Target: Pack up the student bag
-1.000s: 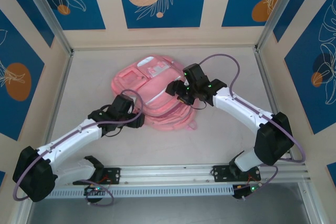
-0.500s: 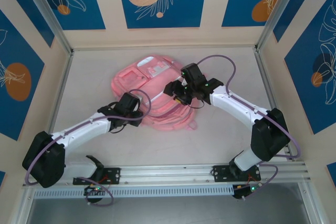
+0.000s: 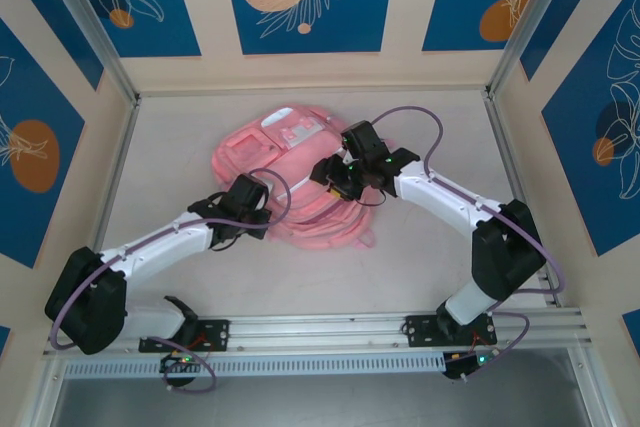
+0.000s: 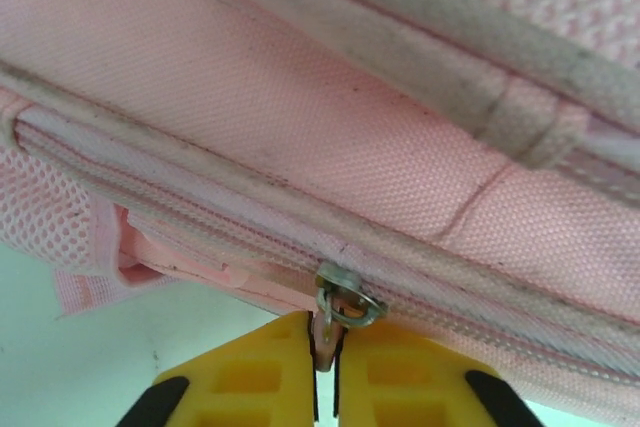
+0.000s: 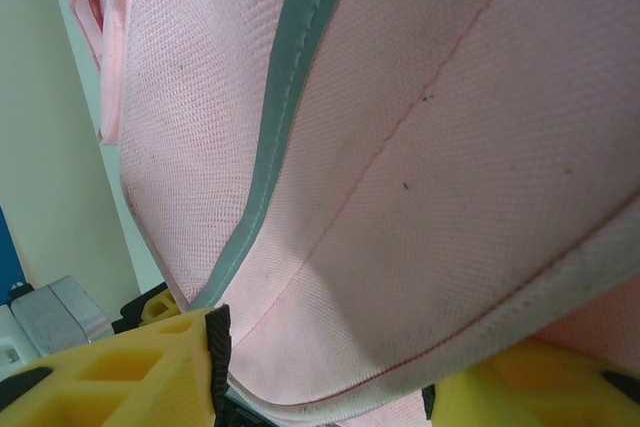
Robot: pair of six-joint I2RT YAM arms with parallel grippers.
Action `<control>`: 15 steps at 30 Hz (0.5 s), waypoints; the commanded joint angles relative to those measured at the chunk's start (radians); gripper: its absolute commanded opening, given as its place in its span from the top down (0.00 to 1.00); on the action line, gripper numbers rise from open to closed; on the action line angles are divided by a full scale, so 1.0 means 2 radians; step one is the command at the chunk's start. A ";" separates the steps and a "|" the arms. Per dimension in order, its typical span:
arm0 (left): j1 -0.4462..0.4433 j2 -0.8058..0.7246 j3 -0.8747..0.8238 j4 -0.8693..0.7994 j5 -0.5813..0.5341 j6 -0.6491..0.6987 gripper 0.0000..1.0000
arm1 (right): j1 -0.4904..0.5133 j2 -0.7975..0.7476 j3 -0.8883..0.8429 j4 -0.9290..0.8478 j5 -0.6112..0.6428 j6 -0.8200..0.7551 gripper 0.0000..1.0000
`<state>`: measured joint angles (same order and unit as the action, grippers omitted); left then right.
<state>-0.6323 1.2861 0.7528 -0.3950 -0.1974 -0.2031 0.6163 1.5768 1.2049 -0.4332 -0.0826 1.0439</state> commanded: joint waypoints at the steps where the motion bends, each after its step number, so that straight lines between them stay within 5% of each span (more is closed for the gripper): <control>1: 0.004 -0.003 0.010 0.008 -0.022 0.006 0.95 | 0.005 0.007 0.020 0.006 -0.010 0.002 0.47; 15: 0.004 -0.027 -0.001 0.021 0.051 -0.019 1.00 | 0.044 0.053 0.023 0.085 -0.004 0.062 0.56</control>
<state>-0.6193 1.2663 0.7528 -0.3985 -0.1944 -0.2176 0.6689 1.6394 1.2156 -0.3656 -0.0673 1.1263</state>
